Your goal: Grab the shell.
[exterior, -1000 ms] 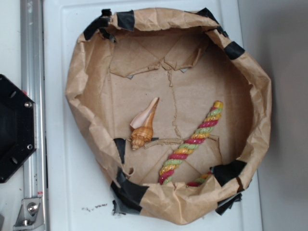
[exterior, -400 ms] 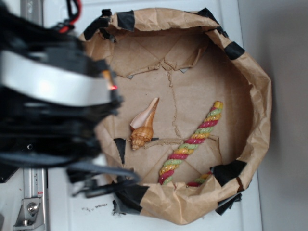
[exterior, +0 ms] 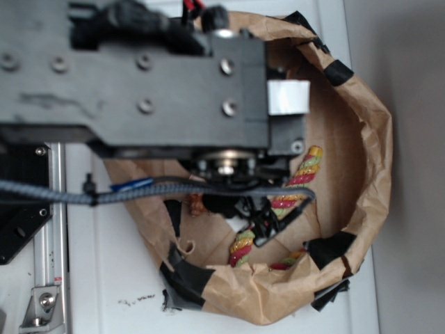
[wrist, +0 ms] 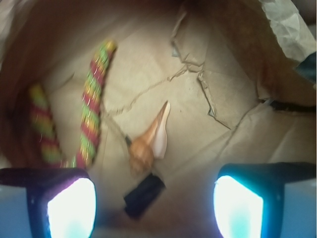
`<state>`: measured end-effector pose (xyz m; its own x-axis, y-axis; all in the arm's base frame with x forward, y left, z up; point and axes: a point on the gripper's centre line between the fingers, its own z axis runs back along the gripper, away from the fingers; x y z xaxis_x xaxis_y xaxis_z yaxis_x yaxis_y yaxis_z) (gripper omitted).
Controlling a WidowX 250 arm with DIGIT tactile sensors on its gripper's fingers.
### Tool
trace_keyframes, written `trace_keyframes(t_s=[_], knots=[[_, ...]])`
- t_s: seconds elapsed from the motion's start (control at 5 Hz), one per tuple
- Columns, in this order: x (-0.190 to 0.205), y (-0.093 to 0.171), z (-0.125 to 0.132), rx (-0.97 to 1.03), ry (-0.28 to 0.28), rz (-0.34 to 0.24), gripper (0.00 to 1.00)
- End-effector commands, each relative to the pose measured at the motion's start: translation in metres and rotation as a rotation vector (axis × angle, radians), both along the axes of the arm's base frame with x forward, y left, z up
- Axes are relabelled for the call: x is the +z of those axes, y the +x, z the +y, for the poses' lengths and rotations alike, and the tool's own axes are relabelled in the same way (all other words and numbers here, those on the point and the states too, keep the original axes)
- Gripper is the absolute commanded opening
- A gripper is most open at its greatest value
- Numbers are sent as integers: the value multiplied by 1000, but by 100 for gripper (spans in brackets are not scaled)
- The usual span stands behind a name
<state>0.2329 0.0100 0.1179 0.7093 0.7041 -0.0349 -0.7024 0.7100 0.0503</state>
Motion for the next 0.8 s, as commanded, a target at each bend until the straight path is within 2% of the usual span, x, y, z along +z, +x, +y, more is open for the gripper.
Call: trace_keyframes(t_s=[0.0,0.2,0.4,0.6], knots=[[-64,-24,4,6,-46,-36,100],[-78,-13,-2,-175,-69,-204,100],[-74,-2,-8,-202,-87,-244,100],[-81,0,-10,-206,-83,-224,100]])
